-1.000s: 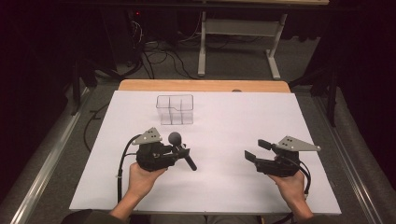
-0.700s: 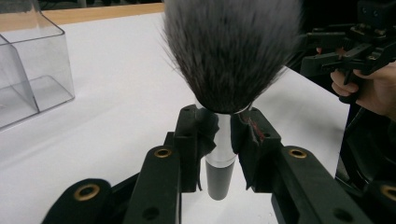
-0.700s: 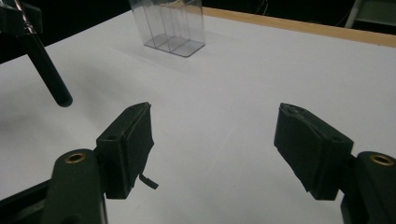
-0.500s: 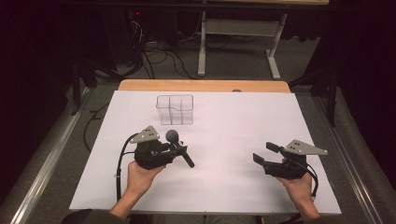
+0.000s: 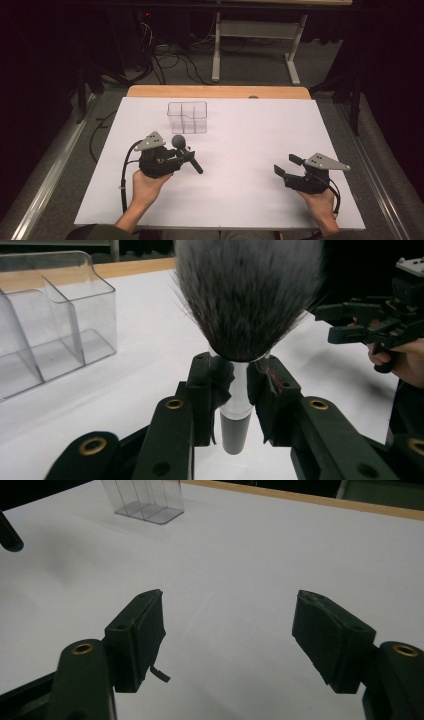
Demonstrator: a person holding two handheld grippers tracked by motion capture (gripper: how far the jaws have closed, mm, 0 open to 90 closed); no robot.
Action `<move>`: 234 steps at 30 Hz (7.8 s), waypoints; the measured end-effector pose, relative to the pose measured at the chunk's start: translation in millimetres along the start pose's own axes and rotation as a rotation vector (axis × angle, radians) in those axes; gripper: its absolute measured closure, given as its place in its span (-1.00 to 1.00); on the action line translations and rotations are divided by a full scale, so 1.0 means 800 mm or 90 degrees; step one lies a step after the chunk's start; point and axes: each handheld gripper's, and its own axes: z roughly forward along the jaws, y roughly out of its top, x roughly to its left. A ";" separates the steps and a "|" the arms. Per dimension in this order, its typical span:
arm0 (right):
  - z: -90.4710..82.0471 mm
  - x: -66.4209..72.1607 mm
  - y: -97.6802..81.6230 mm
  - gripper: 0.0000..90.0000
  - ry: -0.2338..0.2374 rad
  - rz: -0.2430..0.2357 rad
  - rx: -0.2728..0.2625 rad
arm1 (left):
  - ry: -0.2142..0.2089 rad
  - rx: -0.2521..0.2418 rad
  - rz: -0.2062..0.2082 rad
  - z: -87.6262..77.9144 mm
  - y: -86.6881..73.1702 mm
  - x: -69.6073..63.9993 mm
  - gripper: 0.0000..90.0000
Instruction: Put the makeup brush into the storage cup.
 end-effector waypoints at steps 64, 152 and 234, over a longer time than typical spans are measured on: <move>0.003 0.002 -0.003 -0.32 -0.010 0.007 0.005 | 0.127 -0.023 0.020 0.016 0.126 0.044 0.56; 0.003 0.003 -0.003 -0.31 -0.003 0.004 0.005 | 0.274 0.061 -0.010 0.094 0.158 0.101 0.56; 0.004 0.004 -0.003 -0.31 0.001 0.002 0.010 | 0.243 0.091 0.017 0.071 0.155 0.082 -0.24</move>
